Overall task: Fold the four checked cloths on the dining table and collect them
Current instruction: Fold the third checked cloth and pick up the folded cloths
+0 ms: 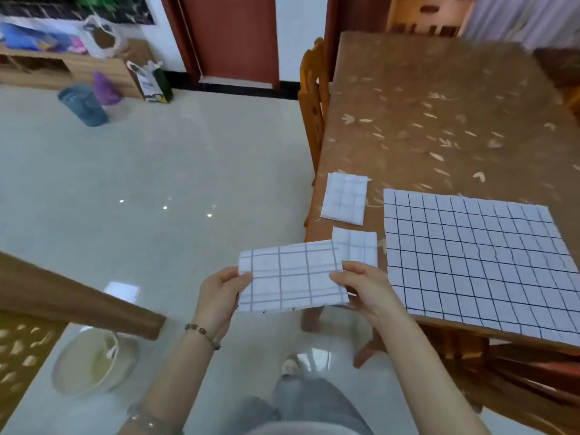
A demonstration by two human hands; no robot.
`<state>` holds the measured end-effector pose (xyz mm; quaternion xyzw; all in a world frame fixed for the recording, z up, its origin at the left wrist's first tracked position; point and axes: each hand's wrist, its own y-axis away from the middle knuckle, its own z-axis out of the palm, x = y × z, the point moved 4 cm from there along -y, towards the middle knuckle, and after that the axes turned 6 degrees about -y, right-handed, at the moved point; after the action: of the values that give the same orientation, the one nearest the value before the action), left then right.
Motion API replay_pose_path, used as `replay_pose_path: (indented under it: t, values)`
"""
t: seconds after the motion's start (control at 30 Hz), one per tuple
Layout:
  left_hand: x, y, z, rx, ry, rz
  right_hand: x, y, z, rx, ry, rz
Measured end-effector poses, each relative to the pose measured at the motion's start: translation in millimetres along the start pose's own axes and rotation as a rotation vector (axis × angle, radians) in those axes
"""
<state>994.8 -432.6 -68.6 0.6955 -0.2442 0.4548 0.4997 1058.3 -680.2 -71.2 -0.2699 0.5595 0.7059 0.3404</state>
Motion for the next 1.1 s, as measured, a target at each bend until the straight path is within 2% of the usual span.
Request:
replay_pose_path:
  t: [0.4,0.73,1.1]
  values:
    - [89.8,-168.3,60.2,-0.289,-0.249,0.026,-51.9,-87.5,12.9,0.202,-0.208,-0.025]
    - [184.6,-321.1,107.2,-0.580,-0.484,0.148,-94.8,-171.0,71.0,0.511,-0.483,-0.105]
    - [223.4,-401.4,198.5,-0.856,-0.677,0.293,-118.1,-209.6,85.1,0.817,-0.586,-0.115]
